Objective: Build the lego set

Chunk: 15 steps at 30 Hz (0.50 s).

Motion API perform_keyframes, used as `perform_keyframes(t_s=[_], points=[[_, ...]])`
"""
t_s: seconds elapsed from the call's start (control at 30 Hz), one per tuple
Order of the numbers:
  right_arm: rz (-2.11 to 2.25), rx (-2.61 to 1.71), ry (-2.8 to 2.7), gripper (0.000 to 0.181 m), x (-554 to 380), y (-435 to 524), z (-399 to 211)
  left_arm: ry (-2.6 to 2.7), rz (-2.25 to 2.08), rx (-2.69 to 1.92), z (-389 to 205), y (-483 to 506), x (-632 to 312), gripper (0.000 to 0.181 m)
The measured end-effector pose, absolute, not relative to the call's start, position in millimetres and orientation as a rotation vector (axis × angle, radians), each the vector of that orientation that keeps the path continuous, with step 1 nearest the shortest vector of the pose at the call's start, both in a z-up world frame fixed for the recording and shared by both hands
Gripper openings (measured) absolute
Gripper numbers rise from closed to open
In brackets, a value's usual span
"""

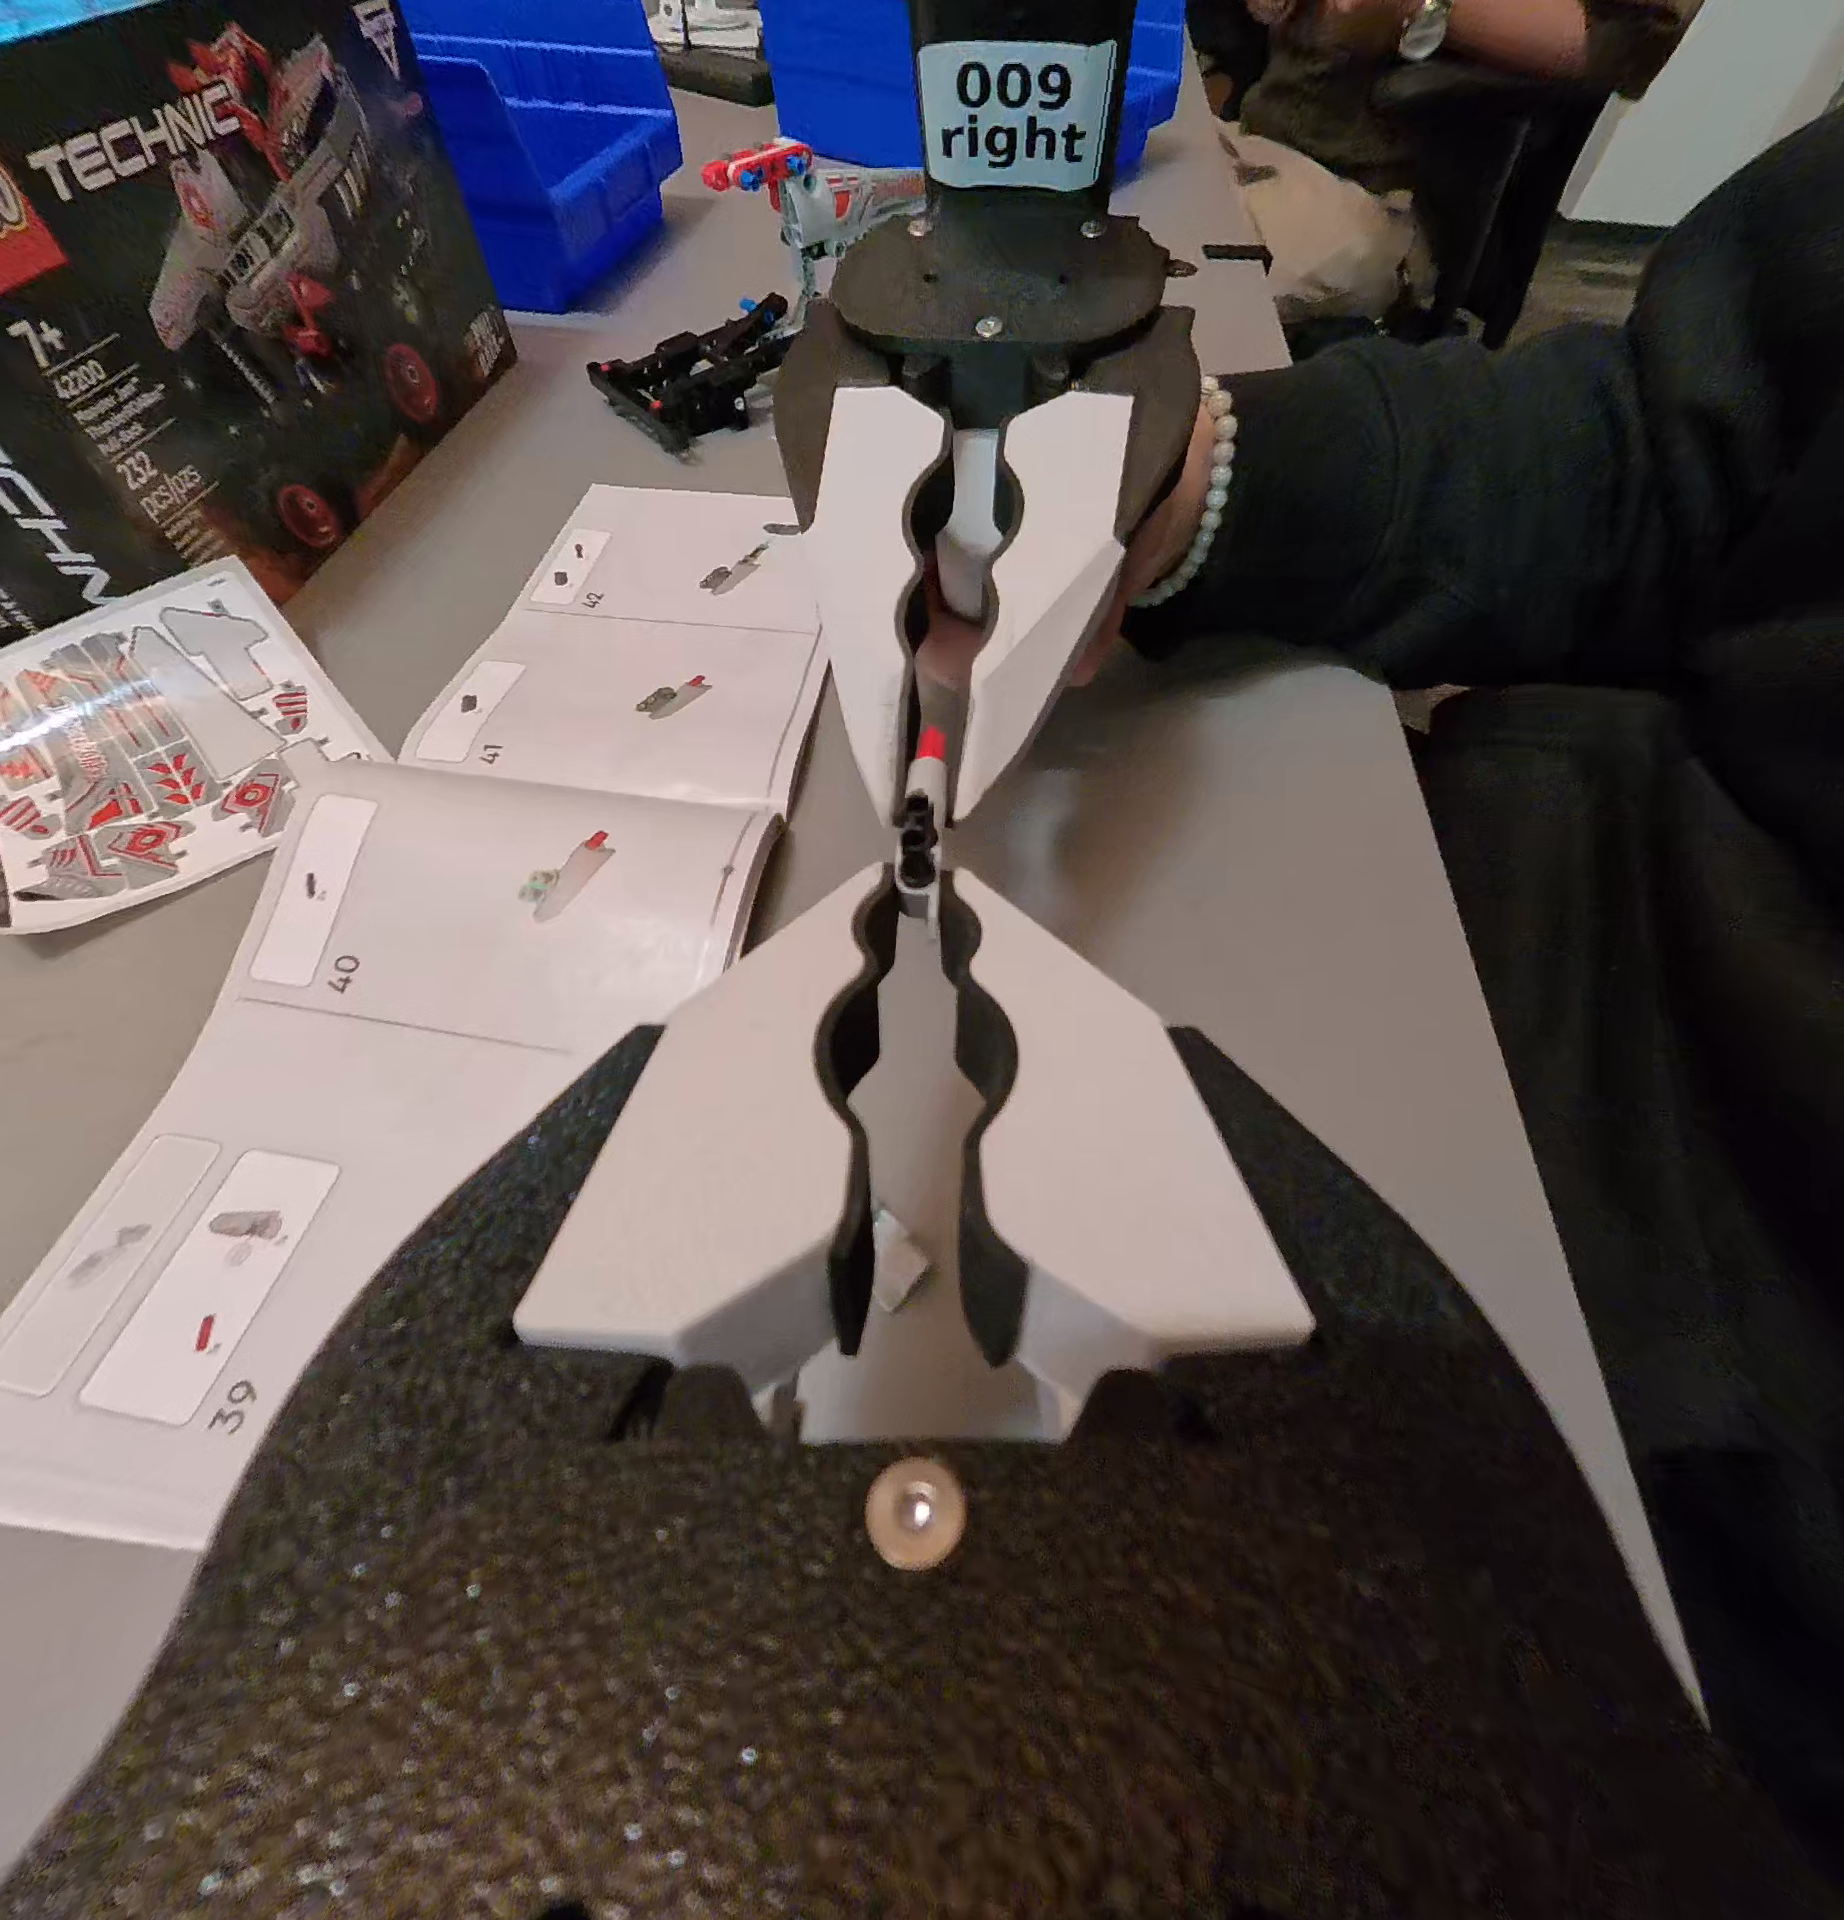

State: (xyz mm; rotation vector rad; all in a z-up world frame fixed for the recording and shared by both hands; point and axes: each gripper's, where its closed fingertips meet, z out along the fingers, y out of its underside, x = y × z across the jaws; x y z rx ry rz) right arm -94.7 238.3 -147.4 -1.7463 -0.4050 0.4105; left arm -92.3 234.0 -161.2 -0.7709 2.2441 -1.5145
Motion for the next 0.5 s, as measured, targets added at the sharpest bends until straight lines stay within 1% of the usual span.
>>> perform_keyframes(t_s=[0.03, 0.13, 0.27, 0.4, 0.5], points=[[0.414, -1.747, -0.408, 0.006, -95.4, 239.2, -147.4, 2.232, -1.510, -0.770, -160.4, 235.8, -91.7, 0.005], [0.445, -1.769, -0.378, 0.005, -92.5, 240.8, -151.6, 2.175, -1.491, -0.788, -153.0, 246.6, -89.8, 0.015], [0.533, -1.794, -0.351, 0.006, -89.8, 231.1, -154.4, 2.104, -1.440, -0.764, -124.1, 277.7, -109.0, 0.012], [0.547, -1.822, -0.287, 0.006, -80.1, 224.4, -157.4, 1.892, -1.214, -0.989, -99.1, 370.0, -120.4, 0.005], [0.558, -1.891, -0.254, 0.006, -76.0, 221.8, -167.1, 1.805, -0.923, -1.273, -110.1, 460.7, -126.4, 0.004]])
